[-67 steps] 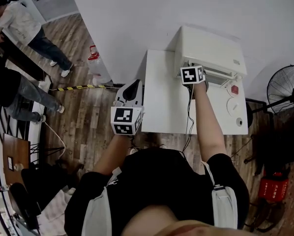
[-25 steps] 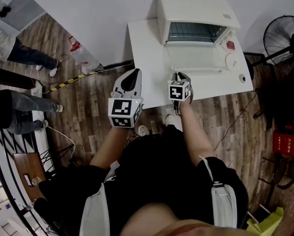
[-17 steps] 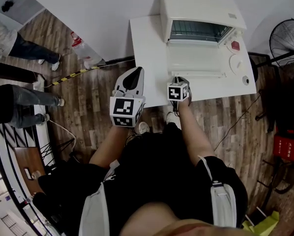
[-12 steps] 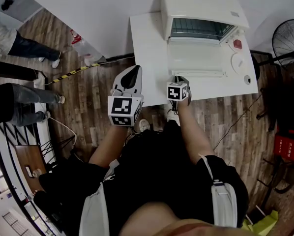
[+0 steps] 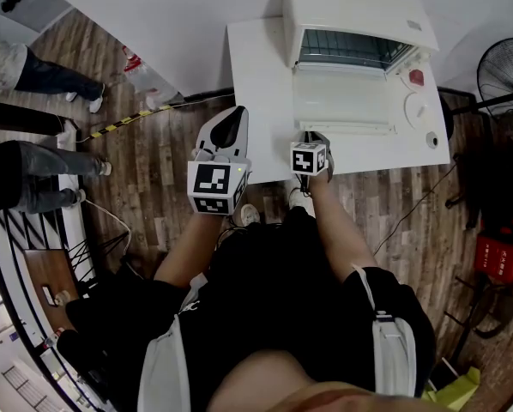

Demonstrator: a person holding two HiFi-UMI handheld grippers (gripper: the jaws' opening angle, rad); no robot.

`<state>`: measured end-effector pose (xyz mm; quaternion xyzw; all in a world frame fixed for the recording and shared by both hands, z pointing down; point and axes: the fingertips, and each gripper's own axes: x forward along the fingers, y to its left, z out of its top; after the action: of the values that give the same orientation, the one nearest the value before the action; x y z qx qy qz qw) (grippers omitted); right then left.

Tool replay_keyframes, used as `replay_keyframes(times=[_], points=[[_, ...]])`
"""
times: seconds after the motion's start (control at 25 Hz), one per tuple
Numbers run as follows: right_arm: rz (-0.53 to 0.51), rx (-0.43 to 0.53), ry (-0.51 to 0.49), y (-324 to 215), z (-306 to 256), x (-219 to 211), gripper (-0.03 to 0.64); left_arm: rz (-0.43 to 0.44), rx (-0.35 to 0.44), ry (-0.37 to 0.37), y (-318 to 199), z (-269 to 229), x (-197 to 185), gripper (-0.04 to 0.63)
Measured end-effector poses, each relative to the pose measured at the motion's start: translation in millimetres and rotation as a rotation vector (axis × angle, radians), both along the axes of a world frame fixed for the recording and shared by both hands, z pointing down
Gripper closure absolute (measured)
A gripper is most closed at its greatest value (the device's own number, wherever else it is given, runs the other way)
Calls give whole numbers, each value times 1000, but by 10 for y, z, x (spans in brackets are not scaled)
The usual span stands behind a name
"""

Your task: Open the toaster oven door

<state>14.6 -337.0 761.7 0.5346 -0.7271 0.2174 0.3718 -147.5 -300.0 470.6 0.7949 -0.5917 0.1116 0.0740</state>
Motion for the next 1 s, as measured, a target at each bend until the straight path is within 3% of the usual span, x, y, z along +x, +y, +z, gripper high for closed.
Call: replay_keyframes(times=[0.36,0.76,0.8,0.88,1.0], points=[[37,-11,-46,4,-15,14,557,-7,23,6,44,-83,-22,584],[7,-8,-67,41,-59,9,554,-31,19,0,97,-103,-107,584],[-1,-5,-73,50,-64,-2,549,-31,17,0,97,-100,-106,584],[-20,2,-87,94,-74,-22,463,-31,16,4,106,-91,-108,584],[-42,-13,-102,237,-69,-35,462,-27,10,8,92,-66,-97,584]])
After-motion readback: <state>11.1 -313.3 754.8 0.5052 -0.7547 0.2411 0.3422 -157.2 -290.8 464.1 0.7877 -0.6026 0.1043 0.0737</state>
